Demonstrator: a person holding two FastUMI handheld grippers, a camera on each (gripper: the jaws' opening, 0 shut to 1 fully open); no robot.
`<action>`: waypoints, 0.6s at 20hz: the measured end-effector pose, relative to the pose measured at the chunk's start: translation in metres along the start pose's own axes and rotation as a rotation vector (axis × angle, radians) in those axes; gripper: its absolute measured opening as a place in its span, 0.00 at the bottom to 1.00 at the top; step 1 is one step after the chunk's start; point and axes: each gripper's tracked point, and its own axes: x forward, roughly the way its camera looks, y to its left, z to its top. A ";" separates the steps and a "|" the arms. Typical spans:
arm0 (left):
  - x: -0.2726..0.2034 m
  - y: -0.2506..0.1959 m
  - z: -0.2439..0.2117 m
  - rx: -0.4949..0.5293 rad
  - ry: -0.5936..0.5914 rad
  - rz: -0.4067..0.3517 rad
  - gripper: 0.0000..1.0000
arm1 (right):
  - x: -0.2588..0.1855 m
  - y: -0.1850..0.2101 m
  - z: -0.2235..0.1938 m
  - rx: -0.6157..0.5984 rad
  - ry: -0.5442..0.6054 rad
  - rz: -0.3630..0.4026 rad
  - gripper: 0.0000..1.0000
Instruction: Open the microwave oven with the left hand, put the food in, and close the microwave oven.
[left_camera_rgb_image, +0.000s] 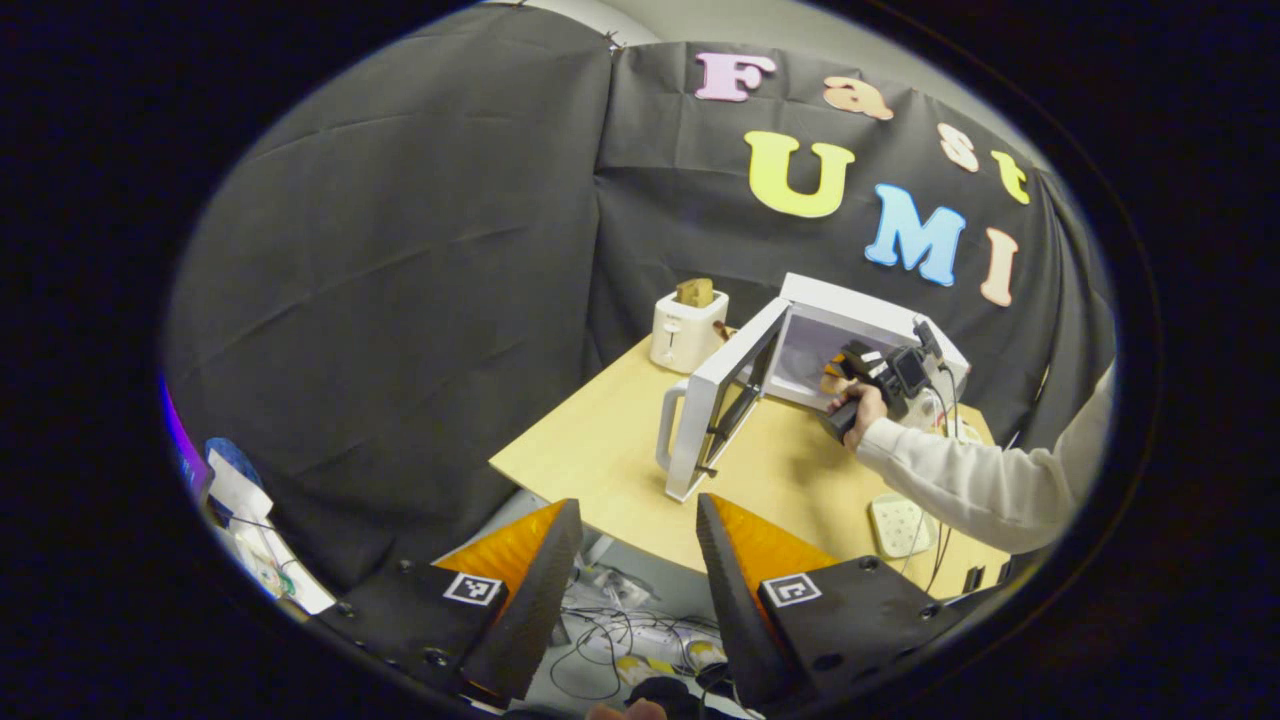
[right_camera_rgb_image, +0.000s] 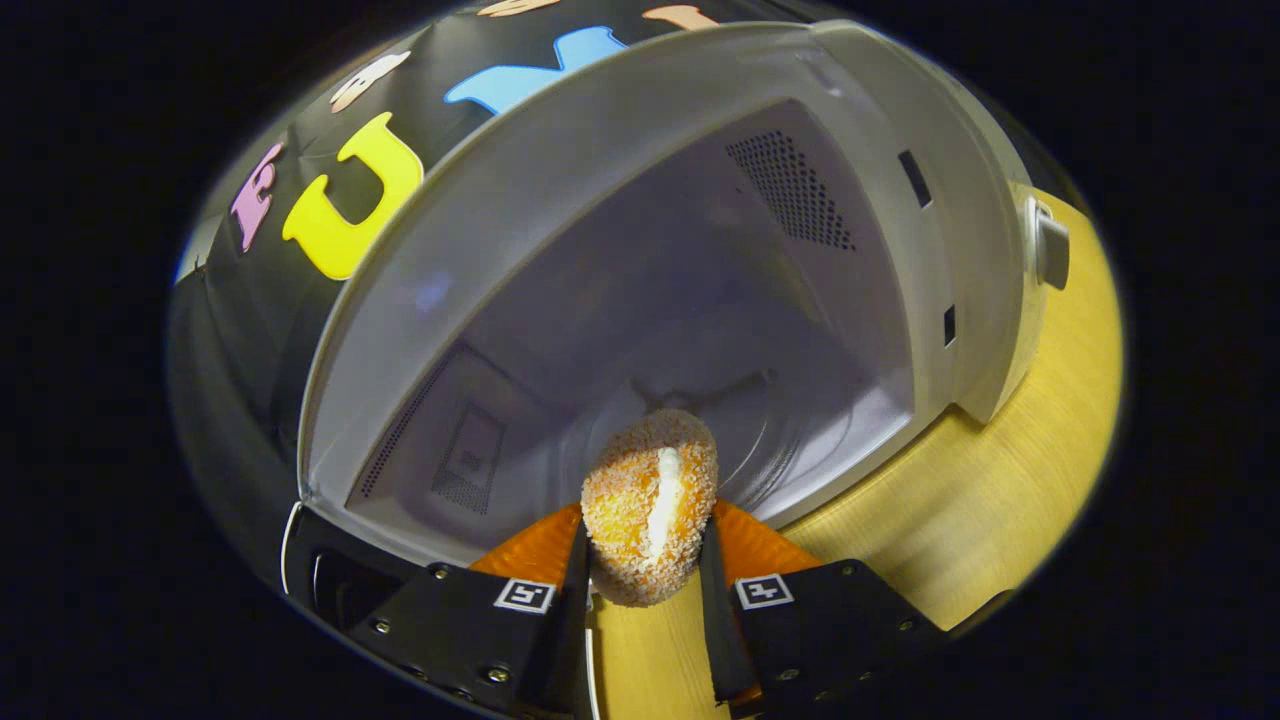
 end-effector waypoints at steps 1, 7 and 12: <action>0.003 0.000 -0.004 0.011 0.014 0.003 0.80 | 0.009 0.000 0.003 0.017 -0.018 -0.006 0.51; 0.017 -0.005 -0.003 0.064 0.053 0.005 0.85 | 0.045 -0.005 0.019 0.087 -0.134 -0.075 0.60; 0.020 -0.006 -0.002 0.074 0.063 0.008 0.80 | 0.055 0.002 0.022 0.053 -0.175 -0.057 0.72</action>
